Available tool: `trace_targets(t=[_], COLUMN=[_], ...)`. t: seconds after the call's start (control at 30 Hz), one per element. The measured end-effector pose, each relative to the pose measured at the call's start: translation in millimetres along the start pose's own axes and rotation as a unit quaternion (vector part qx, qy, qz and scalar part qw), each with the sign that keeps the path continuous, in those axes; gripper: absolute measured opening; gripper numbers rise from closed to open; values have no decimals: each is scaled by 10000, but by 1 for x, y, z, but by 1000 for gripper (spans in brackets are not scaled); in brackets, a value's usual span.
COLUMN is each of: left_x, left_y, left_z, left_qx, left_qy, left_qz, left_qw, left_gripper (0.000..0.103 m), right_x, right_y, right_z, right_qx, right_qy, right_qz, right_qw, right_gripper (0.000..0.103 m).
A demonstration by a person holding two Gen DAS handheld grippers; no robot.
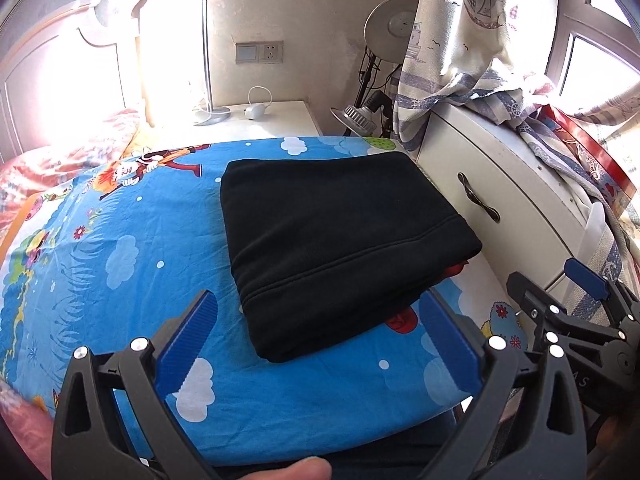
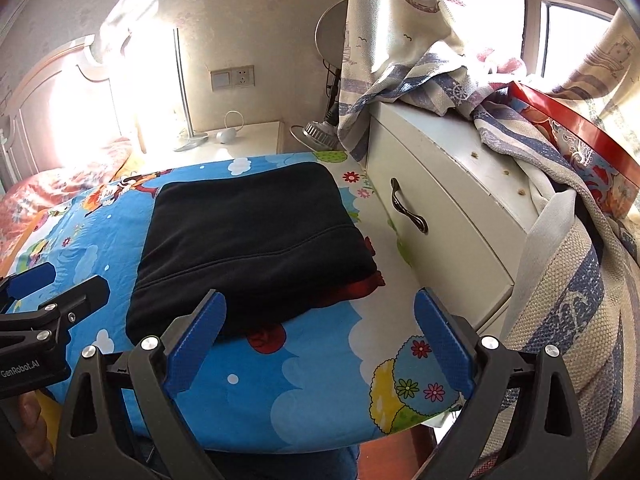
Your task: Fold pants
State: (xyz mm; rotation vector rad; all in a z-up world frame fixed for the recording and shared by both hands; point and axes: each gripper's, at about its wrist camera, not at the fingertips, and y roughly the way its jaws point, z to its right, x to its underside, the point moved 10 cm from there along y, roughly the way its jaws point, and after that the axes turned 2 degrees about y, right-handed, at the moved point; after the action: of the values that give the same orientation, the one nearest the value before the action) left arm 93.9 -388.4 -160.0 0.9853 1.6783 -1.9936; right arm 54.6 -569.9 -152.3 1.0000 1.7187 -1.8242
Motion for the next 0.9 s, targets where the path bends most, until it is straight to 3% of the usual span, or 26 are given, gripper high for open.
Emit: trace_targets(t=[0.9], left_x=[-2], left_y=[-3], left_z=[2], left_qx=[-5], left_qy=[5], left_qz=[46], left_qw=[10000], left_gripper=[101], right_x=[-2], right_y=[-1], right_z=[-5], right_qx=[-12], right_qy=[-36], right_qz=[15], right_qw=[10000], right_gripper=[91])
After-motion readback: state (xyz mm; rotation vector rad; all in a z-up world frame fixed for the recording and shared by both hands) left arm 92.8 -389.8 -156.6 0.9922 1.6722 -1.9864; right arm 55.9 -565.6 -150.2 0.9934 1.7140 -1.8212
